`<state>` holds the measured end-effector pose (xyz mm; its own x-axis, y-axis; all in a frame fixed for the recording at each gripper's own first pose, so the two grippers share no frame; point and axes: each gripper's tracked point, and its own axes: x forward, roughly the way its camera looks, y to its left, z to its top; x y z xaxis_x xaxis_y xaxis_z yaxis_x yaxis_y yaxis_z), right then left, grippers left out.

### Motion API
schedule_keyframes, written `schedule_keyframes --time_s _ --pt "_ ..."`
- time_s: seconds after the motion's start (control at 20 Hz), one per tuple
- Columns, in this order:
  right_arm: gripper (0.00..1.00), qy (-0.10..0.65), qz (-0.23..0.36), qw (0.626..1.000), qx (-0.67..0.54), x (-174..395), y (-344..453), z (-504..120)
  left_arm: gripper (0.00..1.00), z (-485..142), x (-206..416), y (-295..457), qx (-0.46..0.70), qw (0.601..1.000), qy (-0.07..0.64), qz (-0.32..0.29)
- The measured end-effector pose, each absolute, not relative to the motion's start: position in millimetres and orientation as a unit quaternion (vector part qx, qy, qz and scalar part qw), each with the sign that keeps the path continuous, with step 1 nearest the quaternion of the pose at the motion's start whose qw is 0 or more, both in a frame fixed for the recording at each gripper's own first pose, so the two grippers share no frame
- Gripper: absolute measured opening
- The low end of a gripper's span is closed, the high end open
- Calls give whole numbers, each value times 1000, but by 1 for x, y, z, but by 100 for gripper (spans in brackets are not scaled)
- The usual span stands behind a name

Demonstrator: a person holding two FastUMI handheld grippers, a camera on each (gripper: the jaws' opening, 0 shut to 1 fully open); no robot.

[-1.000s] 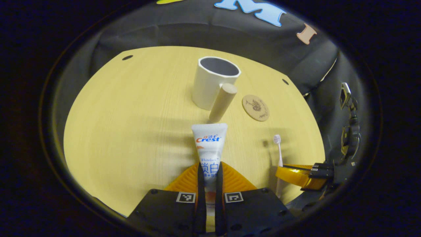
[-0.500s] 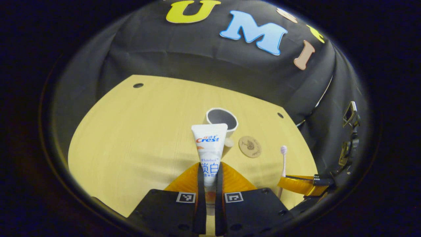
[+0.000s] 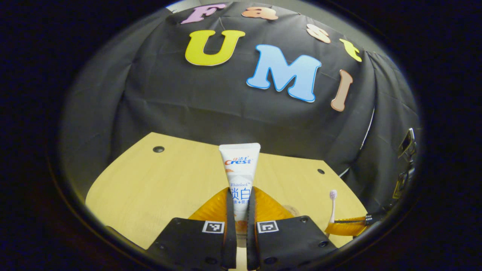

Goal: Put the toothbrush and toothpaste on the desktop into the cup, then pick up the cup and place it on the coaster on the desktop.

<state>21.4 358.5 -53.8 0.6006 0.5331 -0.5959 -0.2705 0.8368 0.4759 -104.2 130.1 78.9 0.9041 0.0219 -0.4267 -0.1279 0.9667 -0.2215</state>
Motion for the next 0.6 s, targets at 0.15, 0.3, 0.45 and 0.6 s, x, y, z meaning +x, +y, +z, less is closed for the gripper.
schedule_keyframes --time_s 0.15,0.3,0.45,0.6 --pt "3 381 229 879 176 21 358 -49 17 105 -69 123 -132 976 173 27" --pt "2 375 220 884 173 17 350 -40 16 113 -34 113 -137 982 126 18" --pt "2 365 213 890 168 13 346 -36 17 102 -7 101 -133 984 119 8" --pt "2 358 209 894 171 14 343 -31 17 72 26 94 -137 982 131 4"
